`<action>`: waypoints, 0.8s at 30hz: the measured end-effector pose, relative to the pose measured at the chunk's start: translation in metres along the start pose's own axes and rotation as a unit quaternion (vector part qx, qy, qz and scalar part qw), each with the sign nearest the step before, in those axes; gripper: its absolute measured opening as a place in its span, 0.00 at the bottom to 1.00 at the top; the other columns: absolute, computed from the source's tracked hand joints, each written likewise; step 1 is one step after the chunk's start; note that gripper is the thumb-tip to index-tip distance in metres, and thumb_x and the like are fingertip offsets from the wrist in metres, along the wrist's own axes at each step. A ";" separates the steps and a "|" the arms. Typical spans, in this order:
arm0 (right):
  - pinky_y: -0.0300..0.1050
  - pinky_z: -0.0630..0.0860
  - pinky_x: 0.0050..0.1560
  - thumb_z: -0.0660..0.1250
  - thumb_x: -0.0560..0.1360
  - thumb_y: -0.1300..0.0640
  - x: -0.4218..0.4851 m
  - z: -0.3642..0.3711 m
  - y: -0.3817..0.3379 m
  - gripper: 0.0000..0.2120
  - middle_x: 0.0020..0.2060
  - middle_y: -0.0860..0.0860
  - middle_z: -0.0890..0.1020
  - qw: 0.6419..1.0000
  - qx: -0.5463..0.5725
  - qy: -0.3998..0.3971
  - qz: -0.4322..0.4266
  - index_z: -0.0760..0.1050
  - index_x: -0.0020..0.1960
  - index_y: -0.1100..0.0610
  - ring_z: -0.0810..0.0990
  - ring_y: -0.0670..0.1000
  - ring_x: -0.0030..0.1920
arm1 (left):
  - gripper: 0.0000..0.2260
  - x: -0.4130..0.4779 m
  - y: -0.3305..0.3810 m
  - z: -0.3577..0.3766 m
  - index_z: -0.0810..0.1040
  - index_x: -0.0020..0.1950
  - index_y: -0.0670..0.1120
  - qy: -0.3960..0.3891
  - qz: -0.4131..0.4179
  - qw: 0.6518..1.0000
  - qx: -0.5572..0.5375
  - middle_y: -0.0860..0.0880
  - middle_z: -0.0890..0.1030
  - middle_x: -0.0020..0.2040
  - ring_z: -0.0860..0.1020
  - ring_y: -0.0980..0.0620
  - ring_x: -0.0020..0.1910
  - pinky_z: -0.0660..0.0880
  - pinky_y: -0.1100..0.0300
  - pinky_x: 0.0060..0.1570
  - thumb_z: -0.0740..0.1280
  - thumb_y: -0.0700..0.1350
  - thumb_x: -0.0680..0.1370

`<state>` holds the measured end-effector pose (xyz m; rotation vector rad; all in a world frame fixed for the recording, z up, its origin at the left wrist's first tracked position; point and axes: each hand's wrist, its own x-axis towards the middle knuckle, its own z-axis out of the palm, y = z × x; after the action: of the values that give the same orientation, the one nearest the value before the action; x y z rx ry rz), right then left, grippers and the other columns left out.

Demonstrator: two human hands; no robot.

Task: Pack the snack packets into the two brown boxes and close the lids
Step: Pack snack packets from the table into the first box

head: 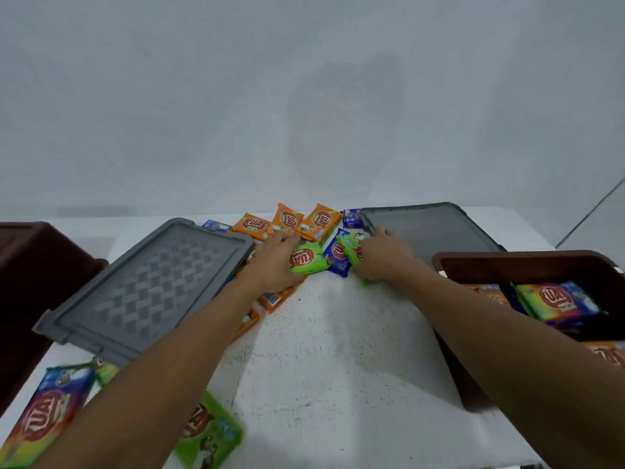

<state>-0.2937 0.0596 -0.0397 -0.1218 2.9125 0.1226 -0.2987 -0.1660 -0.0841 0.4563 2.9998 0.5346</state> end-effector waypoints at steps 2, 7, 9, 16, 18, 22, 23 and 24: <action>0.56 0.69 0.63 0.66 0.74 0.39 0.005 0.004 -0.008 0.26 0.69 0.61 0.64 1.000 0.007 -0.010 0.022 0.72 0.62 0.57 0.63 0.60 0.68 | 0.45 0.000 -0.001 -0.002 0.59 0.77 0.48 -0.006 0.003 1.000 -0.025 0.46 0.69 0.71 0.67 0.44 0.68 0.71 0.45 0.64 0.78 0.55 0.66; 0.54 0.71 0.62 0.72 0.70 0.43 0.018 0.009 -0.017 0.30 0.63 0.59 0.70 0.997 0.063 0.005 0.047 0.69 0.64 0.60 0.67 0.60 0.65 | 0.42 -0.007 -0.001 -0.003 0.62 0.76 0.48 0.023 0.028 0.999 -0.009 0.48 0.70 0.71 0.65 0.46 0.68 0.67 0.47 0.66 0.77 0.57 0.67; 0.55 0.73 0.61 0.72 0.70 0.45 0.018 0.009 -0.018 0.32 0.63 0.58 0.73 0.995 0.083 -0.002 0.049 0.66 0.66 0.61 0.69 0.59 0.64 | 0.42 -0.011 -0.001 -0.001 0.62 0.76 0.47 0.038 0.032 0.999 -0.013 0.47 0.68 0.71 0.66 0.46 0.68 0.66 0.50 0.66 0.77 0.56 0.67; 0.53 0.79 0.53 0.75 0.66 0.43 0.006 -0.004 -0.023 0.46 0.57 0.55 0.77 0.992 0.125 0.005 -0.022 0.53 0.74 0.55 0.78 0.57 0.55 | 0.42 -0.025 0.004 -0.004 0.62 0.75 0.45 0.067 0.021 0.995 -0.077 0.47 0.69 0.67 0.72 0.48 0.62 0.77 0.50 0.55 0.78 0.54 0.66; 0.50 0.78 0.53 0.74 0.65 0.41 -0.001 -0.021 -0.018 0.38 0.56 0.52 0.78 0.987 0.152 0.007 -0.054 0.63 0.69 0.53 0.77 0.55 0.56 | 0.42 -0.028 0.009 -0.005 0.61 0.75 0.46 0.060 0.009 0.994 -0.095 0.46 0.70 0.68 0.73 0.47 0.62 0.76 0.49 0.56 0.78 0.53 0.66; 0.42 0.73 0.37 0.74 0.68 0.48 -0.016 -0.065 0.013 0.15 0.41 0.51 0.82 0.979 0.174 0.038 -0.098 0.77 0.46 0.57 0.80 0.52 0.44 | 0.25 -0.027 0.034 -0.015 0.66 0.59 0.48 0.100 -0.044 0.967 -0.232 0.52 0.74 0.47 0.76 0.52 0.45 0.77 0.53 0.44 0.76 0.48 0.70; 0.41 0.71 0.34 0.74 0.69 0.49 -0.023 -0.074 0.026 0.13 0.39 0.52 0.81 0.974 0.198 0.038 -0.103 0.77 0.44 0.57 0.80 0.51 0.40 | 0.20 -0.026 0.044 -0.019 0.66 0.54 0.48 0.117 -0.052 0.957 -0.259 0.51 0.71 0.43 0.72 0.52 0.41 0.74 0.50 0.41 0.75 0.47 0.71; 0.40 0.71 0.32 0.74 0.70 0.50 -0.029 -0.080 0.039 0.12 0.38 0.52 0.81 0.964 0.243 0.033 -0.104 0.76 0.44 0.57 0.80 0.50 0.36 | 0.19 -0.026 0.052 -0.023 0.65 0.50 0.48 0.126 -0.057 0.948 -0.288 0.49 0.68 0.40 0.70 0.51 0.39 0.74 0.47 0.40 0.75 0.48 0.72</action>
<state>-0.2866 0.0930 0.0469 -0.3486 2.8715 -0.6368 -0.2623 -0.1345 -0.0446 0.1743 2.8547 1.4896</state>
